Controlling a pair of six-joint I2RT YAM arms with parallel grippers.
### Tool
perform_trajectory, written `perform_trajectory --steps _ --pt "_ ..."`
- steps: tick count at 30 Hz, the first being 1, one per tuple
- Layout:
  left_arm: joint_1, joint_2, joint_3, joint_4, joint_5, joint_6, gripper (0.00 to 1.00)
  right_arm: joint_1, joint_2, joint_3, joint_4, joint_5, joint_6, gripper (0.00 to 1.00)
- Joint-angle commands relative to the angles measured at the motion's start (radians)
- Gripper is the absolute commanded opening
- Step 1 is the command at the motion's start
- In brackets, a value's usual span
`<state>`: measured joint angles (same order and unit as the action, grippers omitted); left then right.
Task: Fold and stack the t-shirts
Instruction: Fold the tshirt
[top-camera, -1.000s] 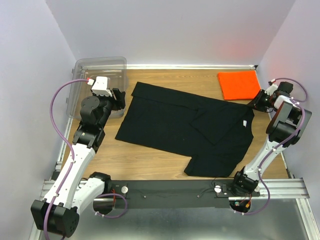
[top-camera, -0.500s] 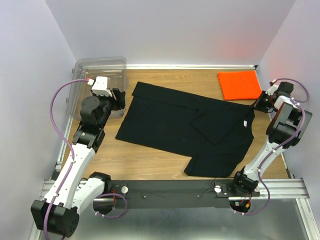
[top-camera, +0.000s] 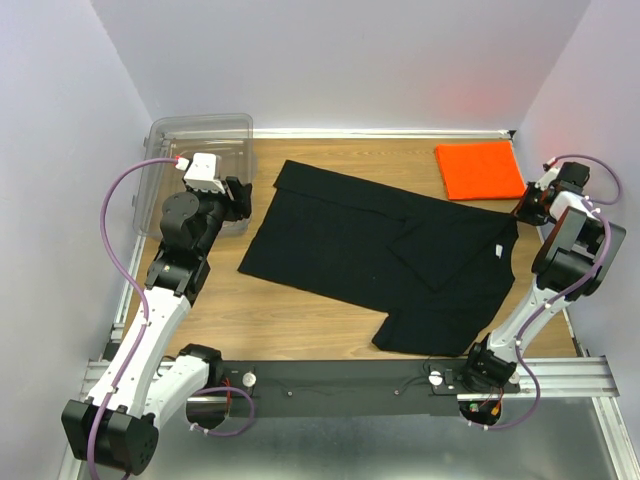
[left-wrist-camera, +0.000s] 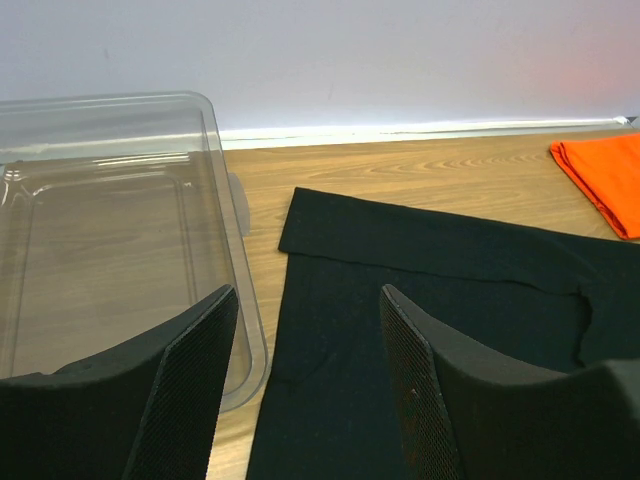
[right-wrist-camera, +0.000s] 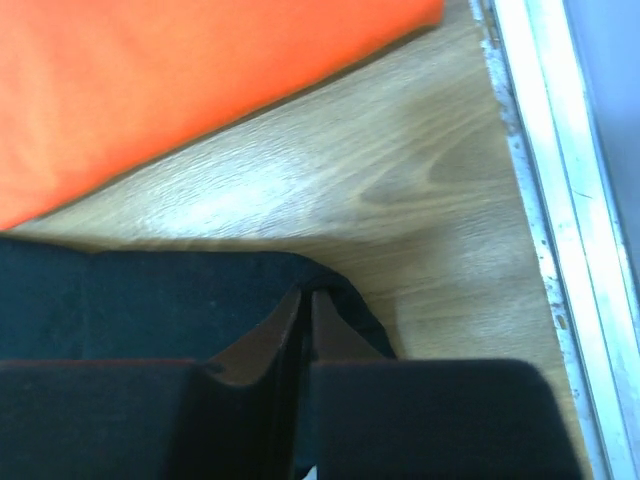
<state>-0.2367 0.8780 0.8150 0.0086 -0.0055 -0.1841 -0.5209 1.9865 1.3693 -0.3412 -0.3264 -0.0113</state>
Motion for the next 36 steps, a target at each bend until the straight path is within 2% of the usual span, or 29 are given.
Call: perform_trajectory --steps 1,4,7,8,13,16,20,21,23,24,25,27,28,30,31,34,36 --pt "0.005 -0.004 0.000 -0.001 0.022 0.003 0.67 -0.005 -0.008 -0.012 0.007 0.091 -0.045 0.18" --pt "0.005 0.012 0.000 0.001 0.036 0.002 0.67 -0.005 -0.026 -0.015 0.011 0.121 -0.075 0.23" --pt "0.005 0.038 0.003 -0.002 0.059 0.002 0.67 -0.005 -0.057 -0.025 0.010 0.139 -0.114 0.39" --pt "0.005 0.042 0.003 -0.002 0.064 -0.003 0.67 -0.005 -0.072 -0.036 0.011 0.141 -0.128 0.48" --pt "0.005 0.076 0.003 -0.004 0.082 -0.049 0.67 -0.004 -0.230 -0.160 0.005 0.096 -0.258 0.68" --pt "0.005 0.085 0.012 -0.061 0.098 -0.141 0.67 0.007 -0.363 -0.209 -0.059 0.030 -0.384 0.78" --pt "0.005 0.064 -0.014 -0.221 0.072 -0.326 0.68 0.103 -0.468 -0.248 -0.226 -0.051 -0.585 0.80" --pt "0.005 0.053 -0.025 -0.257 0.024 -0.428 0.69 0.178 -0.510 -0.265 -0.295 -0.068 -0.683 0.80" --pt "0.005 0.041 -0.071 -0.355 -0.029 -0.512 0.69 0.269 -0.558 -0.323 -0.384 -0.132 -0.790 0.79" --pt "0.005 0.041 -0.091 -0.384 -0.043 -0.596 0.69 0.348 -0.602 -0.343 -0.425 -0.184 -0.867 0.79" --pt "0.005 0.039 -0.137 -0.404 -0.048 -0.621 0.69 0.386 -0.627 -0.360 -0.468 -0.307 -1.036 0.79" --pt "0.007 0.050 -0.183 -0.430 -0.060 -0.681 0.68 0.502 -0.661 -0.404 -0.568 -0.403 -1.224 0.79" --pt "0.007 0.055 -0.204 -0.426 -0.063 -0.698 0.66 0.553 -0.673 -0.415 -0.599 -0.440 -1.268 0.79" --pt "0.007 0.073 -0.263 -0.403 -0.099 -0.750 0.63 0.649 -0.684 -0.420 -0.631 -0.494 -1.299 0.78" --pt "0.008 0.084 -0.284 -0.394 -0.117 -0.782 0.62 0.738 -0.684 -0.424 -0.628 -0.502 -1.284 0.76" --pt "0.011 0.136 -0.295 -0.371 -0.189 -0.819 0.61 0.853 -0.696 -0.440 -0.593 -0.505 -1.233 0.76" --pt "0.011 0.186 -0.292 -0.352 -0.229 -0.857 0.59 0.877 -0.707 -0.452 -0.567 -0.510 -1.211 0.75"
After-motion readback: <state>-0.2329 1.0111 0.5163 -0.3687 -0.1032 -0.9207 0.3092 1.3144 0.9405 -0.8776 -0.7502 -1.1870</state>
